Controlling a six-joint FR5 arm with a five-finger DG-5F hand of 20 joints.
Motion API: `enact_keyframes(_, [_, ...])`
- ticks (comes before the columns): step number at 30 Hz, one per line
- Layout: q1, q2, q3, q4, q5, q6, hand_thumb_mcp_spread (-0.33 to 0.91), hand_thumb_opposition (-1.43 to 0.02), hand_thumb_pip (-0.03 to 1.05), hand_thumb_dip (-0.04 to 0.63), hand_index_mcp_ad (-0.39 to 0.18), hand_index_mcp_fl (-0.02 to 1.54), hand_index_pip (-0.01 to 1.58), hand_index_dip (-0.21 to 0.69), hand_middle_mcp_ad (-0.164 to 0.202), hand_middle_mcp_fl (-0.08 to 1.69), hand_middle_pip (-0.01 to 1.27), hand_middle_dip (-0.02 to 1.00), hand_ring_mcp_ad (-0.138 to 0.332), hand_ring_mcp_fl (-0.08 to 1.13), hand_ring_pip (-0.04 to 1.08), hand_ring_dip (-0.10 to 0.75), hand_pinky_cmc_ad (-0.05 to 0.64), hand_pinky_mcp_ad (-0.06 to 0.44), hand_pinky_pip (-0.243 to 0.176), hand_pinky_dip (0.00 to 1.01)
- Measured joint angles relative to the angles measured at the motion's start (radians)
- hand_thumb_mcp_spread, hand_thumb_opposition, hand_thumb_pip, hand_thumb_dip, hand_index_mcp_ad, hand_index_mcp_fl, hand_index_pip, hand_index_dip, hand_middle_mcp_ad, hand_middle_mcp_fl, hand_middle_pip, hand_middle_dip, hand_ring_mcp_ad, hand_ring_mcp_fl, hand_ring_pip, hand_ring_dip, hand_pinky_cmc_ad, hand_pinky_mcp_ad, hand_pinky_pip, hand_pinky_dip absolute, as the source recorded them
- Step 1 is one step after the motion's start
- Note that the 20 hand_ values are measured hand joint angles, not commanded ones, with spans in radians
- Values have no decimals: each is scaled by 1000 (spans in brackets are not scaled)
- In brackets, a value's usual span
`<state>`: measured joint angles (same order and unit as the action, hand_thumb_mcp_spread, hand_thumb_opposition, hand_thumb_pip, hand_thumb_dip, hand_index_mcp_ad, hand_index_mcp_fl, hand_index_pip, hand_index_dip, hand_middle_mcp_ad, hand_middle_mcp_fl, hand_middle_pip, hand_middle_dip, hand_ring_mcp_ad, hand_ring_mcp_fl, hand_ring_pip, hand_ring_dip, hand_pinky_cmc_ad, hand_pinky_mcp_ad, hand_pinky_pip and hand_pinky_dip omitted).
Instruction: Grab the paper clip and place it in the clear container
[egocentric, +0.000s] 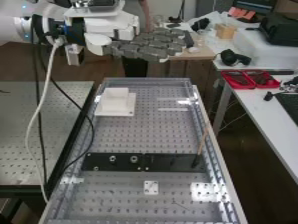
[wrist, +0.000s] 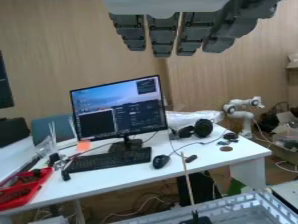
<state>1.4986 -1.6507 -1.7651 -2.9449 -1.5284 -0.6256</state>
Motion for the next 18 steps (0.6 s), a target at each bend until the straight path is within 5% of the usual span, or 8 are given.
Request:
enact_keyframes(4, [-16, -28, -9, 15, 3, 5, -12, -3, 37, 2, 14, -7, 7, 16, 59, 10, 14, 24, 52, 2, 14, 17, 51, 52, -9, 24])
enact_keyframes(6, [-29, -48, -16, 25, 6, 3, 110, -138, 391, 28, 12, -3, 37, 19, 58, 9, 51, 24, 52, 0, 12, 17, 44, 66, -12, 63])
enact_keyframes(7, [-32, -52, -17, 27, 7, 2, 159, -211, 456, 52, 10, -9, 44, 9, 58, 5, 61, 35, 52, 0, 10, 19, 63, 84, -12, 110])
enact_keyframes(12, [-70, -95, -27, 54, 10, 7, 232, -506, 517, 75, -31, 26, 87, -21, 58, 7, 99, 65, 61, 0, 44, 24, 199, 201, -28, 279])
enact_keyframes(18, [-118, -149, -19, 64, -4, 8, 255, -618, 567, 96, -38, 56, 148, -37, 59, 12, 105, 94, 84, 0, 61, 37, 300, 262, -33, 367])
